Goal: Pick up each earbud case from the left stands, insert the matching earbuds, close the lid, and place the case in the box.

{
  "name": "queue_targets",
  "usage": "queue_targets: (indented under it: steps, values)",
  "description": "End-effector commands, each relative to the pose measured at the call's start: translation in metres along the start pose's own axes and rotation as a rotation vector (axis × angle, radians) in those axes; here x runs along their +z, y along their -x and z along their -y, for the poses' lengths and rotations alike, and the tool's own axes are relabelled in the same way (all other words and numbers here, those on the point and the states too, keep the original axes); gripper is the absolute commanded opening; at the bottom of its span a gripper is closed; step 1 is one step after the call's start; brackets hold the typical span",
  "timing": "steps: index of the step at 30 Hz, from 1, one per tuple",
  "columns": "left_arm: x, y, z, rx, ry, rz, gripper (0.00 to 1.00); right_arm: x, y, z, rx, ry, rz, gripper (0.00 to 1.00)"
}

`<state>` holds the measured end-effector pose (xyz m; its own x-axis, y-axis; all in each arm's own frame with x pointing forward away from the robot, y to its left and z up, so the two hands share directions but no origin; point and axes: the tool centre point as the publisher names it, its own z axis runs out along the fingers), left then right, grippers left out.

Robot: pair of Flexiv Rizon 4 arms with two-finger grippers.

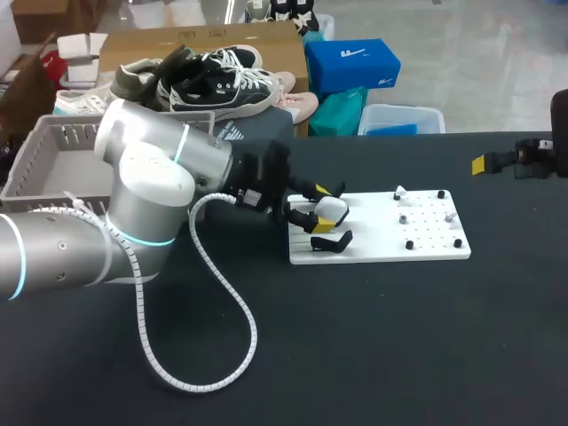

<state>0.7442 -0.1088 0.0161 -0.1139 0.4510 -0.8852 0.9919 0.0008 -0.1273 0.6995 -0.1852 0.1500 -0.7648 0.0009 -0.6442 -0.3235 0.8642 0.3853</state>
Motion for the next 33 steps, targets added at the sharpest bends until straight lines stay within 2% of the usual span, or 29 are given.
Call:
queue_targets:
  steps: [1,6,8,10,11,20,24,25,33]
  values:
    - [0.0021,-0.0027,-0.0047,-0.004,-0.015,-0.006,0.88,0.0005,0.0002,0.0004,0.000,0.000,-0.001,1.00]
    - [0.0025,-0.0044,-0.0052,-0.007,-0.017,-0.010,0.85,0.0005,0.0002,0.0004,0.000,0.000,-0.001,1.00]
    - [0.0024,-0.0045,-0.0053,-0.008,-0.016,-0.009,0.79,0.0005,0.0002,0.0004,0.000,0.000,-0.001,1.00]
    - [0.0024,-0.0045,-0.0055,-0.006,-0.016,-0.009,0.64,0.0005,0.0002,0.0004,0.000,0.000,-0.001,1.00]
    - [0.0023,-0.0045,-0.0055,-0.006,-0.016,-0.009,0.60,0.0005,0.0002,0.0004,0.000,0.000,-0.001,1.00]
    - [0.0016,-0.0052,-0.0052,-0.006,-0.016,-0.003,0.64,0.0005,0.0002,0.0004,0.000,0.000,-0.001,1.00]
    - [0.0017,-0.0052,-0.0051,-0.005,-0.017,0.000,0.56,0.0005,0.0002,0.0004,0.000,0.000,-0.001,1.00]
    - [0.0015,-0.0052,-0.0051,-0.004,-0.017,0.001,0.51,0.0005,0.0002,0.0004,0.000,0.000,-0.001,1.00]
    - [-0.0001,-0.0039,-0.0056,-0.001,-0.015,0.004,0.43,0.0005,0.0002,0.0004,0.000,0.000,-0.001,1.00]
